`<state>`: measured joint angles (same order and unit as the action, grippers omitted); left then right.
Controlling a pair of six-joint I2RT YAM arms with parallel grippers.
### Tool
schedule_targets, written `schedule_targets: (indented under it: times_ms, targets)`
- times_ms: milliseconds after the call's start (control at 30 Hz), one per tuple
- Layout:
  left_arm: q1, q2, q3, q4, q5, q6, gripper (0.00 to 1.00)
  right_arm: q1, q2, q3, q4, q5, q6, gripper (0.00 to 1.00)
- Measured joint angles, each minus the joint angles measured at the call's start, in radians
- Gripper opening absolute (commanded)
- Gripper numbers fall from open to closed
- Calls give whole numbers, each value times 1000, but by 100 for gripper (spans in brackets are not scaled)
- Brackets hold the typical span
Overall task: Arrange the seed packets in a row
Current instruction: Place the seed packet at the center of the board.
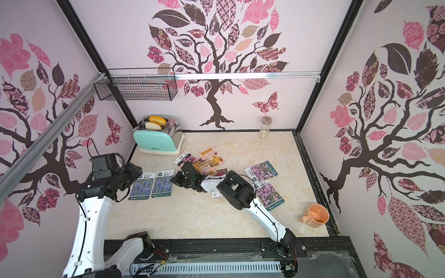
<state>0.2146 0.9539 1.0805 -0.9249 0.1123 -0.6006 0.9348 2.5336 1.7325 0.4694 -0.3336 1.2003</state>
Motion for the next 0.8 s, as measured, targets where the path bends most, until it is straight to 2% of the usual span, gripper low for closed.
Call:
schedule_targets:
  times_ms: [100,167,600,800]
  targets:
    - [0,2,-6,3,6,1,46,1,-16,-29,9,3,3,15]
    - [0,4,-8,4,8,2,46,3,-27,-46,10,6,5,18]
    - [0,5,-9,3,21,7,46,17,-21,-29,-4,15,14,24]
    - [0,6,-9,3,30,18,46,21,-5,50,-92,16,-10,34]
